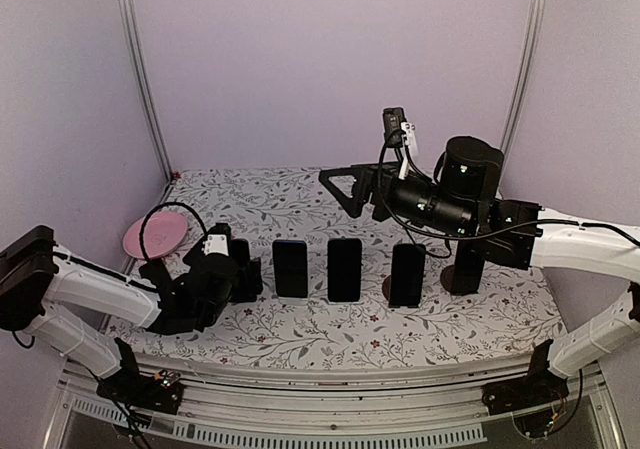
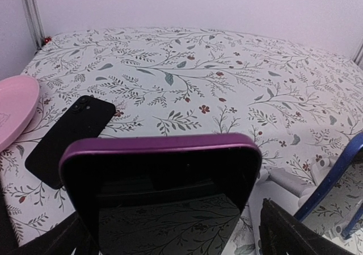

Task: Place the phone on the phone stand
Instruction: Place the phone on the phone stand, then reset both arms

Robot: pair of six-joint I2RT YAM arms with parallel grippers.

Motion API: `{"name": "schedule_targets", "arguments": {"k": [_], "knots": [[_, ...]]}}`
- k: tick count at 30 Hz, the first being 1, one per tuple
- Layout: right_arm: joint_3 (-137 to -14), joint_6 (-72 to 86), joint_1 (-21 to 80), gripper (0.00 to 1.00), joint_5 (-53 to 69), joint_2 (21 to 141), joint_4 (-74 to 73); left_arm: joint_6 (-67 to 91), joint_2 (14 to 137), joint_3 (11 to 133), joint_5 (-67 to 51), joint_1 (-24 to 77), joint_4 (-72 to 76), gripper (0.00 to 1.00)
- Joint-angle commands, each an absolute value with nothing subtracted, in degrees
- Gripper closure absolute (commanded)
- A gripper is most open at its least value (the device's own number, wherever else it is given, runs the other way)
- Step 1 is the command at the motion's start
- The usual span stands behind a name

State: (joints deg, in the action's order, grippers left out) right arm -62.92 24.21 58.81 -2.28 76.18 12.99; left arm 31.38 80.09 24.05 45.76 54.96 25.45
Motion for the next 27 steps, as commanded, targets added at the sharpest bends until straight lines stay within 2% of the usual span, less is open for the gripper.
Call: {"name": "schedule_targets", "arguments": {"k": [1,20,27], "knots": [[-62.6,23.6,58.7,0.01,-3.3,75.1,13.3,31.2,78.0,25.1,44.8,56.0,23.8,0.03],[-62.1,24.8,57.2,0.01,-5.4,76.4,10.1,32.0,67.0,26.9,41.5,55.9,14.9,0.03],[-56.7,23.9,57.1,0.01,-12.1,71.0,8.6,31.8,60.4,28.4,37.5,55.9,9.0,0.03]]}}
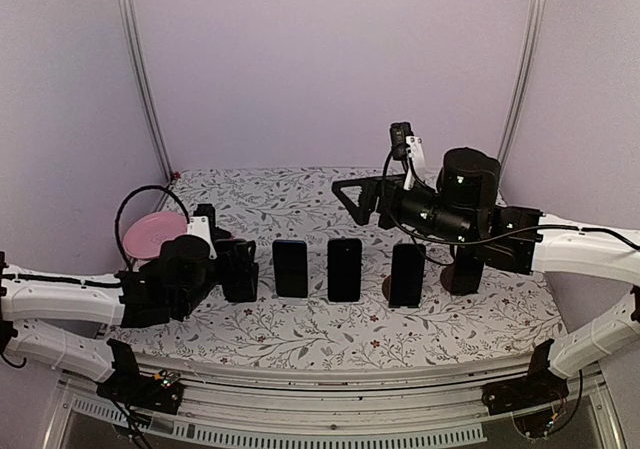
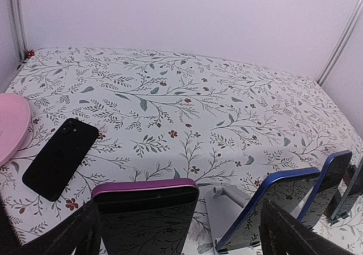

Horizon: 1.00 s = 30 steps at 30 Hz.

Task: Place the phone on the phone stand
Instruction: Reset both arms

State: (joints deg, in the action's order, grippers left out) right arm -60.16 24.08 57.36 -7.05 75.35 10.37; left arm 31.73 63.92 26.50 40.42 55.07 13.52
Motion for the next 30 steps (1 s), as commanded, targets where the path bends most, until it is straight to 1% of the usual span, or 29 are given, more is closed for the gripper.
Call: {"name": "schedule_targets", "arguments": {"k": [1,7,16,22,30], "knots": [[-55.7,23.9,57.1,0.01,-12.6,69.8,8.3,31.9,59.4,28.6,37.0,55.9,8.1,0.03],[-52.6,23.8,57.1,0.01,-17.1,63.3,1.6,31.2,53.6,30.4,32.4,55.8,2.3,0.03],[-47.0,29.9,57.1,0.01,-23.0,51.4,-8.3,28.9,41.1,32.6,27.7,55.8,-6.8,0.03],[-43.5,33.9,57.1,0.01,-27.6,42.3,-16.7,27.6,34.7,33.0,28.7,55.7,-12.4,0.03],[-39.2,36.5,57.2,0.01,-31.3,34.0,-22.2,30.2,31.9,32.0,28.6,55.7,-15.9,0.03]]}}
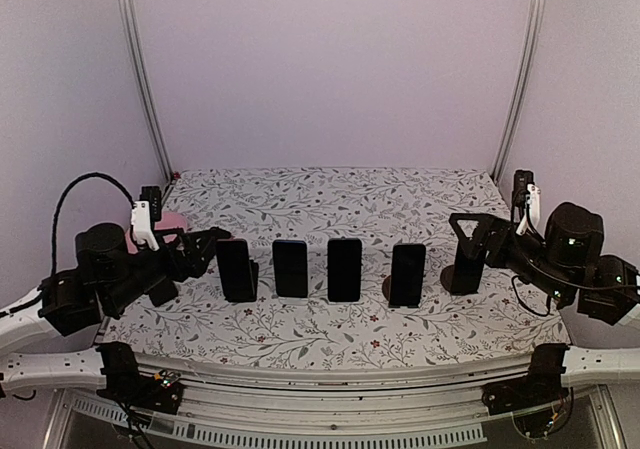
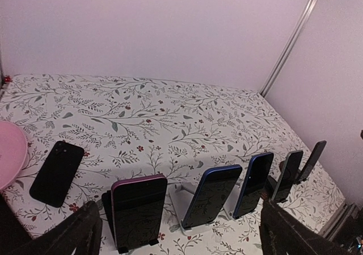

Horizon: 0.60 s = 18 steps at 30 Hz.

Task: Place the phone on the phone stand
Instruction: Reset both arms

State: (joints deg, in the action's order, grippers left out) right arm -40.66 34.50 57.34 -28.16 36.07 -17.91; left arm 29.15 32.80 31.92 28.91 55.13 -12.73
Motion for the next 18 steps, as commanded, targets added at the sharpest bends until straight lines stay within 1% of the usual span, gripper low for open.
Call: {"name": "schedule_targets", "arguments": {"k": [1,10,18], "knots": [[-39.0,36.8,57.1,0.01,-31.7,33.8,-22.5,30.4,31.7,31.8,28.5,55.7,-15.9,0.03],[-38.3,39.0,57.1,0.01,-33.3,33.7,-25.0,30.8,30.5,31.7,29.0,55.7,-16.7,0.03],[-37.6,39.0,57.1,0.01,-33.4,33.3,-24.4,31.3,30.9,31.4,28.9,55.7,-17.0,0.03]]}}
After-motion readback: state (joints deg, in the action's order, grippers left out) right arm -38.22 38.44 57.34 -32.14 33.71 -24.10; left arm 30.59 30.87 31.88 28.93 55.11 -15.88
